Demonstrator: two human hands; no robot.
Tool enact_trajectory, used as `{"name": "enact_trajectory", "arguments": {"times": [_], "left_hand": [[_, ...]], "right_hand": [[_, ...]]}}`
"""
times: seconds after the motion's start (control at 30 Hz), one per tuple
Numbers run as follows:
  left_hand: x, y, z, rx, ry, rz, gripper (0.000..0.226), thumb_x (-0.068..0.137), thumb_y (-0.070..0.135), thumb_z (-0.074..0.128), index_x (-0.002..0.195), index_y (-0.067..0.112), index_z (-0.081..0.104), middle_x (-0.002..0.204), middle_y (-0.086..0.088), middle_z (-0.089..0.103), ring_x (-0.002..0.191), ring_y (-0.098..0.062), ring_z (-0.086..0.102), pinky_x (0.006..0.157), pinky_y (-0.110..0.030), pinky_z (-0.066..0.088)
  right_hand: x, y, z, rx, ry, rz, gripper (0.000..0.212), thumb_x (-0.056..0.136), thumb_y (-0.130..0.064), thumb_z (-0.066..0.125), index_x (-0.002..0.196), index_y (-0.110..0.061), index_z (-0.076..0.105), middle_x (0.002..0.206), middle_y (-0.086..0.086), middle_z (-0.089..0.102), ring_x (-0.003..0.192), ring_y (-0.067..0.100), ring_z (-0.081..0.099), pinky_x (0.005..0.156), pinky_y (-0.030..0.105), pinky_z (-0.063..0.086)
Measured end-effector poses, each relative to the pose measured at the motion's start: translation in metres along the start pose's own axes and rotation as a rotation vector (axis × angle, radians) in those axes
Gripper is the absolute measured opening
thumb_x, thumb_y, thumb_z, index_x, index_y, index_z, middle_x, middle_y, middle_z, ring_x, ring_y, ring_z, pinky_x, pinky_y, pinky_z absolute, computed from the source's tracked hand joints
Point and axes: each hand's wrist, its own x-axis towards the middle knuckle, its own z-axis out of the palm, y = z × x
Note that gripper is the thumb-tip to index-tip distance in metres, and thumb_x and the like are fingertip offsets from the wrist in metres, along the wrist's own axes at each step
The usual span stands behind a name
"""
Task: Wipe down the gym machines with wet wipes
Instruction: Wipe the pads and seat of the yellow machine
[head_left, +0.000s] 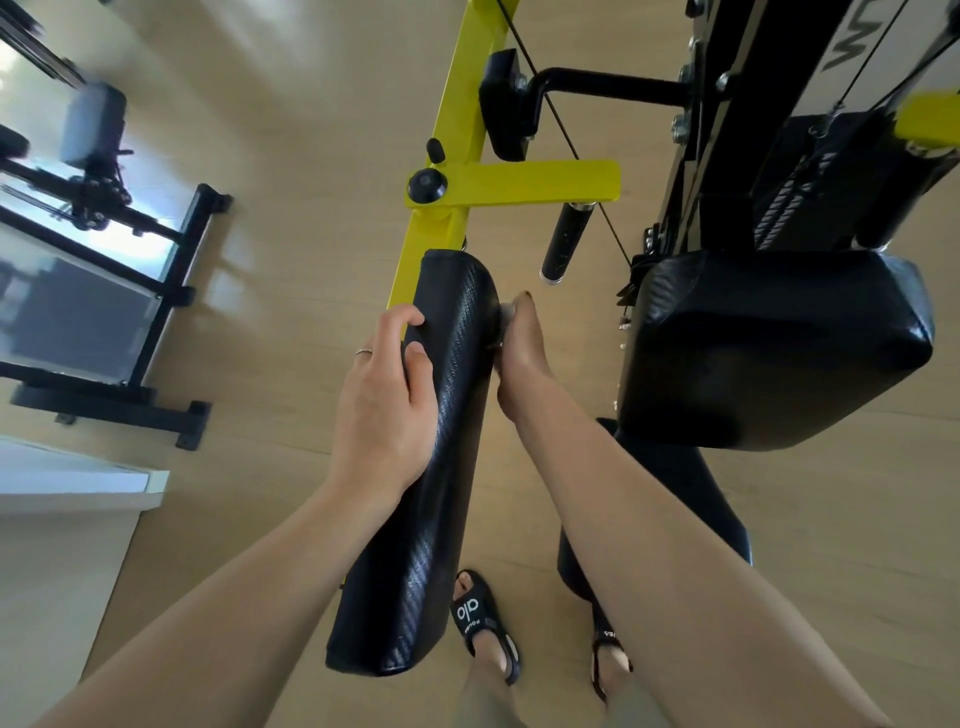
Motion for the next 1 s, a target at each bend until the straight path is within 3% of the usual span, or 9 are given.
{"name": "enact_trajectory", "arguments": {"times": [0.1, 0.17, 0.23, 0.3, 0.43, 0.63, 0.77, 0.83, 1.0], "left_hand": [[0.000, -0.001, 0.000, 0.008, 0.006, 0.008, 0.025, 0.104, 0.017, 0.036, 0.127, 0.023, 0.046, 0.082, 0.004, 0.051, 0.085, -0.024, 0.048, 0.069, -0.033, 0.029], [0.000, 0.000, 0.000, 0.008, 0.000, 0.011, 0.025, 0.104, 0.016, 0.035, 0.127, 0.022, 0.046, 0.081, 0.005, 0.050, 0.084, -0.024, 0.047, 0.069, -0.035, 0.030], [-0.001, -0.001, -0.001, 0.009, 0.001, 0.012, 0.025, 0.105, 0.017, 0.035, 0.127, 0.022, 0.046, 0.080, 0.005, 0.049, 0.085, -0.024, 0.047, 0.069, -0.034, 0.029], [-0.001, -0.001, -0.001, 0.002, -0.003, 0.001, 0.026, 0.105, 0.017, 0.035, 0.127, 0.023, 0.046, 0.084, 0.004, 0.051, 0.086, -0.023, 0.047, 0.070, -0.034, 0.030], [0.000, 0.000, 0.000, -0.002, -0.001, 0.003, 0.024, 0.104, 0.016, 0.036, 0.125, 0.023, 0.046, 0.081, 0.007, 0.051, 0.084, -0.023, 0.048, 0.070, -0.034, 0.031], [-0.002, 0.000, 0.001, -0.014, -0.016, -0.021, 0.025, 0.104, 0.019, 0.033, 0.126, 0.028, 0.043, 0.082, 0.002, 0.052, 0.089, -0.024, 0.048, 0.072, -0.036, 0.035], [-0.001, 0.000, 0.000, -0.023, -0.008, -0.016, 0.025, 0.104, 0.019, 0.034, 0.126, 0.027, 0.044, 0.085, 0.001, 0.055, 0.089, -0.024, 0.049, 0.072, -0.035, 0.034], [-0.001, -0.001, 0.000, -0.015, -0.002, -0.001, 0.025, 0.104, 0.019, 0.035, 0.126, 0.025, 0.045, 0.085, 0.002, 0.054, 0.089, -0.023, 0.049, 0.072, -0.034, 0.032], [-0.002, 0.000, 0.000, -0.018, -0.008, -0.008, 0.025, 0.105, 0.019, 0.033, 0.126, 0.026, 0.044, 0.081, 0.003, 0.054, 0.088, -0.024, 0.049, 0.071, -0.037, 0.034]], "right_hand": [[-0.008, 0.011, -0.001, -0.065, -0.020, 0.007, 0.056, 0.107, -0.054, 0.021, 0.120, -0.019, 0.062, 0.126, 0.006, 0.065, 0.104, 0.017, 0.056, 0.083, 0.031, 0.041], [-0.029, 0.029, -0.007, -0.083, -0.048, 0.001, 0.056, 0.108, -0.054, 0.020, 0.129, -0.022, 0.060, 0.125, 0.000, 0.066, 0.105, 0.011, 0.056, 0.085, 0.024, 0.041], [-0.063, 0.058, -0.013, -0.126, -0.071, -0.029, 0.060, 0.105, -0.063, 0.017, 0.143, -0.034, 0.053, 0.131, -0.016, 0.059, 0.119, 0.003, 0.051, 0.097, 0.021, 0.034], [-0.096, 0.094, -0.015, -0.211, -0.089, -0.081, 0.067, 0.098, -0.073, 0.013, 0.154, -0.046, 0.037, 0.143, -0.023, 0.049, 0.135, 0.003, 0.042, 0.110, 0.028, 0.030], [-0.107, 0.107, -0.008, -0.261, -0.132, -0.141, 0.082, 0.081, -0.094, 0.010, 0.152, -0.057, 0.032, 0.154, -0.017, 0.047, 0.147, 0.011, 0.037, 0.121, 0.047, 0.031], [-0.023, 0.023, 0.007, -0.227, 0.055, -0.097, 0.109, 0.062, -0.097, 0.015, 0.150, -0.040, 0.046, 0.151, 0.000, 0.053, 0.144, 0.025, 0.044, 0.121, 0.049, 0.030], [-0.073, 0.071, 0.000, -0.290, 0.011, -0.241, 0.072, 0.087, -0.078, 0.010, 0.151, -0.055, 0.035, 0.149, -0.011, 0.054, 0.139, 0.015, 0.047, 0.116, 0.045, 0.036], [-0.100, 0.103, -0.003, -0.247, -0.034, -0.228, 0.072, 0.086, -0.083, 0.011, 0.149, -0.058, 0.036, 0.148, -0.013, 0.054, 0.139, 0.012, 0.047, 0.116, 0.046, 0.038], [-0.058, 0.059, -0.005, -0.213, 0.026, -0.117, 0.069, 0.099, -0.070, 0.015, 0.146, -0.035, 0.052, 0.139, -0.006, 0.058, 0.130, 0.017, 0.051, 0.108, 0.037, 0.036]]}}
